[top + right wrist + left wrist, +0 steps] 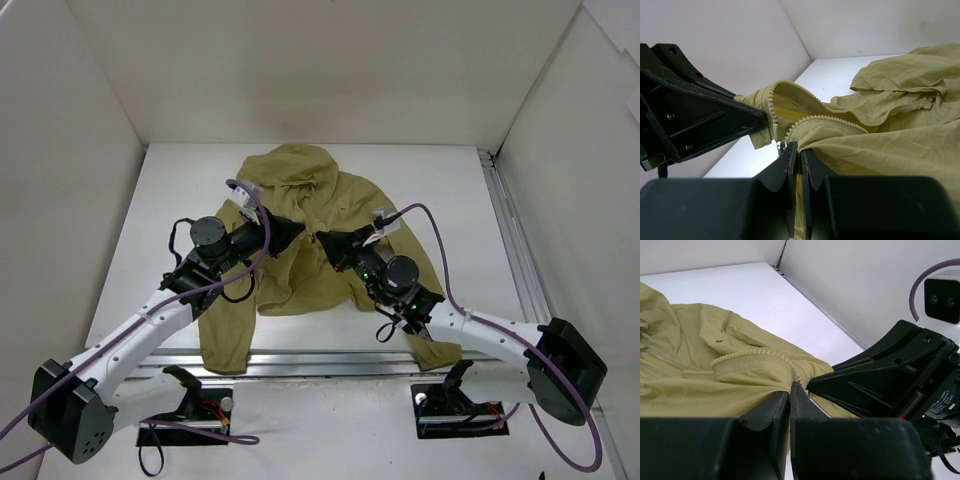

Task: Zip up the jacket

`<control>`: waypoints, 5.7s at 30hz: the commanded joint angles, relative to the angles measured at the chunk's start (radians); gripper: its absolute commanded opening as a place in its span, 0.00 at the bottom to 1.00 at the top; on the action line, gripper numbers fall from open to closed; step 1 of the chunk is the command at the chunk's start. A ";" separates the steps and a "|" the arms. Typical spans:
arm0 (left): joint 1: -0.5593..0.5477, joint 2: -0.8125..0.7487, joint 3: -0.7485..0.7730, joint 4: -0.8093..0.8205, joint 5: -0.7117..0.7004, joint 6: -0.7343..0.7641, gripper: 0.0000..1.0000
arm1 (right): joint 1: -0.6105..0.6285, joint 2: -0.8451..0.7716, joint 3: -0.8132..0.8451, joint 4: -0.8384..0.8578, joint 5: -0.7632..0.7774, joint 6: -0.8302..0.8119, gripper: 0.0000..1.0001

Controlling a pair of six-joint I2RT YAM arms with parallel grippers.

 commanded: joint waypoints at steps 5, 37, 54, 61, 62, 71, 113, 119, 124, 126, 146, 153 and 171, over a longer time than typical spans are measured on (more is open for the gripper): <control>-0.013 -0.001 0.036 0.101 -0.007 0.023 0.00 | 0.015 0.010 0.065 0.105 0.009 0.009 0.00; -0.022 -0.016 0.008 0.100 -0.008 0.039 0.00 | 0.016 -0.008 0.071 0.105 0.041 0.023 0.00; -0.031 -0.018 -0.001 0.088 -0.019 0.057 0.00 | 0.016 -0.016 0.076 0.104 0.055 0.031 0.00; -0.031 -0.018 -0.006 0.094 -0.013 0.056 0.00 | 0.016 -0.018 0.079 0.104 0.055 0.040 0.00; -0.031 -0.018 -0.004 0.092 -0.011 0.056 0.00 | 0.015 -0.016 0.079 0.104 0.055 0.040 0.00; -0.031 -0.016 -0.009 0.100 0.003 0.045 0.00 | 0.015 -0.010 0.082 0.104 0.046 0.054 0.00; -0.031 -0.061 0.008 0.058 0.136 0.065 0.00 | 0.006 -0.050 0.046 0.107 -0.129 -0.026 0.00; -0.031 -0.058 -0.001 0.068 0.168 0.048 0.00 | -0.016 -0.071 0.039 0.111 -0.145 -0.024 0.00; -0.022 -0.041 -0.014 0.101 0.207 0.019 0.00 | -0.022 -0.096 0.031 0.123 -0.149 -0.020 0.00; -0.022 -0.035 -0.014 0.101 0.213 0.016 0.00 | -0.023 -0.102 0.033 0.127 -0.148 -0.017 0.00; -0.022 0.011 -0.014 0.144 0.297 -0.021 0.00 | -0.023 -0.041 0.069 0.153 -0.191 -0.006 0.00; -0.022 0.008 -0.027 0.163 0.309 -0.038 0.00 | -0.025 -0.005 0.079 0.139 -0.203 0.003 0.00; 0.028 -0.013 -0.070 0.160 0.254 -0.084 0.02 | -0.034 -0.068 0.085 0.053 -0.214 -0.006 0.00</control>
